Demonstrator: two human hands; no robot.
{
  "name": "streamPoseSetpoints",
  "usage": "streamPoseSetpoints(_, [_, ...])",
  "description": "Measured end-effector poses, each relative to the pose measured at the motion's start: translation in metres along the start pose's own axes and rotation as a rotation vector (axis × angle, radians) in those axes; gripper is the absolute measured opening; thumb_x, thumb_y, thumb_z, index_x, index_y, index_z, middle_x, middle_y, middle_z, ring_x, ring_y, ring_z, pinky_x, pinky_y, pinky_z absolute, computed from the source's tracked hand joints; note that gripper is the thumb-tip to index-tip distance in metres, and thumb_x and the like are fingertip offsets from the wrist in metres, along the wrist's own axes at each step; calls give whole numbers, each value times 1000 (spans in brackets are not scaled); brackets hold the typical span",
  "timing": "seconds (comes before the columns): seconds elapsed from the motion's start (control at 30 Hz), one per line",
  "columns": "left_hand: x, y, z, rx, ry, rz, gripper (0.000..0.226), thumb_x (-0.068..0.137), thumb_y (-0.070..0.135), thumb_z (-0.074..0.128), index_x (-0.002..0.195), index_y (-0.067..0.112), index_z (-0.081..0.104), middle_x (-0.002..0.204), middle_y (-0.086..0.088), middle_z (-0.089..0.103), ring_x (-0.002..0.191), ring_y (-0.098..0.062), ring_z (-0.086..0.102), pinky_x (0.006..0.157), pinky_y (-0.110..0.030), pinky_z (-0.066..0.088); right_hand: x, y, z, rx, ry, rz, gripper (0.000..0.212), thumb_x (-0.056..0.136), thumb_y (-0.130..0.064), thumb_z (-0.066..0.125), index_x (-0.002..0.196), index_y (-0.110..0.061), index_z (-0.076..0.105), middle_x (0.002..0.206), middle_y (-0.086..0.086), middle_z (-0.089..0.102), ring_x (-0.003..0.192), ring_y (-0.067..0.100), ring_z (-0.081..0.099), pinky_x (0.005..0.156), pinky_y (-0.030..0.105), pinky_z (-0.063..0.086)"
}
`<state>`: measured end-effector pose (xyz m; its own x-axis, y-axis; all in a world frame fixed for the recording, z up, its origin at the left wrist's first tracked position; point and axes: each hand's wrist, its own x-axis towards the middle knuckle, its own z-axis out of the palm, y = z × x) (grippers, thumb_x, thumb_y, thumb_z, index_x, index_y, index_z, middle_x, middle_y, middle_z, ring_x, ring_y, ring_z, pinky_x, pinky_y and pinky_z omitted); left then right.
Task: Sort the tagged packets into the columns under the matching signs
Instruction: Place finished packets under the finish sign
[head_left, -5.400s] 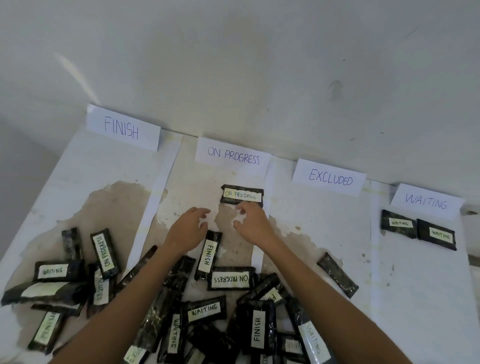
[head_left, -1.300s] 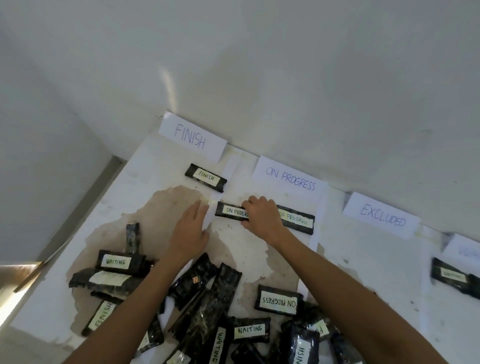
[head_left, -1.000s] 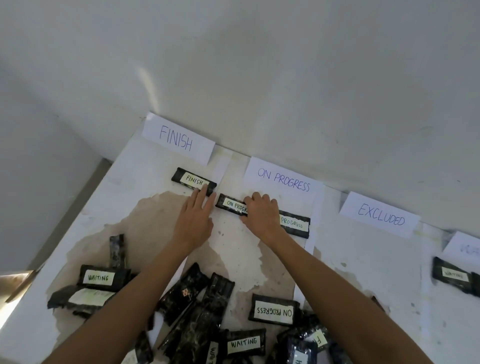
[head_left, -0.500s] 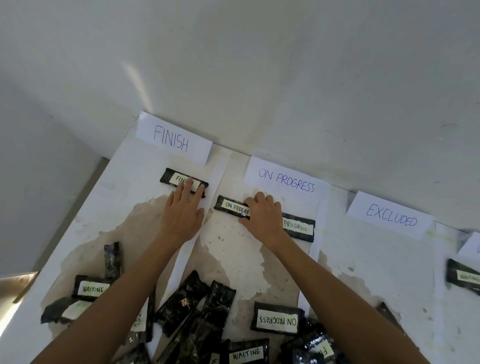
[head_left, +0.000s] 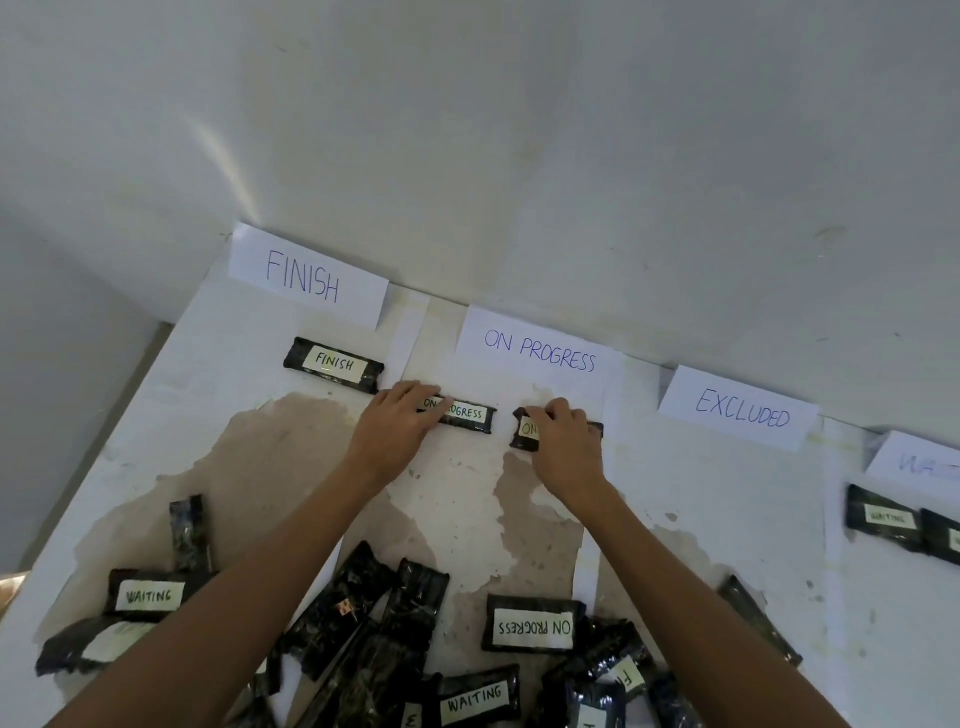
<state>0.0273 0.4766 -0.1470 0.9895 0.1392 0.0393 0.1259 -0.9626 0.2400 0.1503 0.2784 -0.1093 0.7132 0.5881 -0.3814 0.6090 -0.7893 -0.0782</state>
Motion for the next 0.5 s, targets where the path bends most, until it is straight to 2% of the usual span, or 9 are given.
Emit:
streamPoseSetpoints(0.23, [24, 0, -4, -53, 48, -34, 38, 68, 2, 76, 104, 14, 70, 105, -10, 68, 96, -32, 63, 68, -41, 54, 19, 1, -2, 101, 73, -6, 53, 83, -3, 57, 132, -21, 49, 123, 8, 46, 106, 29, 46, 86, 39, 38])
streamPoseSetpoints(0.37, [27, -2, -2, -113, 79, -30, 38, 67, 0, 76, 103, 12, 70, 105, -7, 69, 98, -30, 63, 73, -41, 54, 22, 0, 0, 68, 85, 3, 53, 82, -7, 59, 133, -19, 46, 126, 8, 44, 111, 29, 44, 91, 39, 34])
streamPoseSetpoints(0.5, [24, -8, -5, -222, 126, -70, 39, 67, -8, 73, 102, 7, 67, 105, -9, 69, 97, -30, 64, 76, -41, 56, 24, -16, 0, 74, 107, -71, 54, 82, -19, 62, 133, -16, 45, 130, 9, 42, 116, 29, 41, 95, 39, 33])
